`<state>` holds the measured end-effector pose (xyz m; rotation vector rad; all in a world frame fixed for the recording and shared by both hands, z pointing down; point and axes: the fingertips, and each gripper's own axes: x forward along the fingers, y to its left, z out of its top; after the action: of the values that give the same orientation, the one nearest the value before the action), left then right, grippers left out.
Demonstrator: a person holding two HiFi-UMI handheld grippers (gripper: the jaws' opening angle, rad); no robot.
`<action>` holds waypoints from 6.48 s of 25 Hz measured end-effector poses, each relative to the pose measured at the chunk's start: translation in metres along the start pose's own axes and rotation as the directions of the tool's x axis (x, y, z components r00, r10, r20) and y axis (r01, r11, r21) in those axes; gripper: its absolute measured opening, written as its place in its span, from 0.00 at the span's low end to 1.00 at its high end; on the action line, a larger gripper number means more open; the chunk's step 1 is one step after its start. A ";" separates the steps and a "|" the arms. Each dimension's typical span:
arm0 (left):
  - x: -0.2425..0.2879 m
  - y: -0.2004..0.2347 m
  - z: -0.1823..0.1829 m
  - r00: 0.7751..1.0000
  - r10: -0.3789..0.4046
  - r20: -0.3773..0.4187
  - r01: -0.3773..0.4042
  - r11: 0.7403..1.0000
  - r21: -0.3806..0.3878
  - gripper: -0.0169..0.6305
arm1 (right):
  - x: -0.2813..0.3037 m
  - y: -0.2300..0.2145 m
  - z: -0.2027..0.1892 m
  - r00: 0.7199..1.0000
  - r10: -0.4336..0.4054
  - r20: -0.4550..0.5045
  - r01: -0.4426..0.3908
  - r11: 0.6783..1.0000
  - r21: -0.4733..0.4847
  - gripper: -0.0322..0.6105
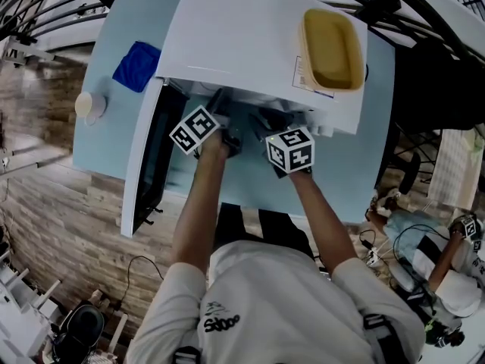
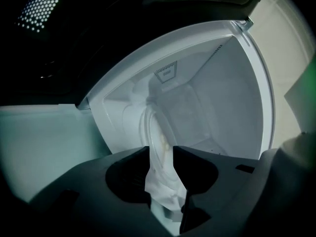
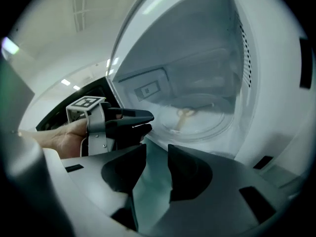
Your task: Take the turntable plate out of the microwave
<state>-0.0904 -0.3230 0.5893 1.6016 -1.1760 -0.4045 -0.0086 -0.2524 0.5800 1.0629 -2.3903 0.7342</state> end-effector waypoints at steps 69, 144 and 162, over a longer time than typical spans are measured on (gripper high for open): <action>0.005 -0.004 -0.003 0.994 -0.110 -0.005 0.110 0.994 0.008 0.23 | 0.034 -0.023 0.027 0.936 -0.075 0.344 -0.200 0.692 0.694 0.40; -0.015 -0.015 -0.002 0.999 -0.032 -0.020 0.031 0.999 -0.041 0.07 | 0.031 -0.053 0.030 0.808 -0.166 0.566 -0.526 0.232 0.818 0.10; -0.002 -0.009 0.005 0.994 -0.089 0.068 0.097 0.986 -0.132 0.31 | 0.014 -0.029 0.030 0.821 -0.102 0.561 -0.543 0.161 0.824 0.12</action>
<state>-0.0912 -0.3245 0.5789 1.5392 -1.0986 -0.5858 0.0002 -0.2948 0.5734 1.4108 -2.3215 2.7396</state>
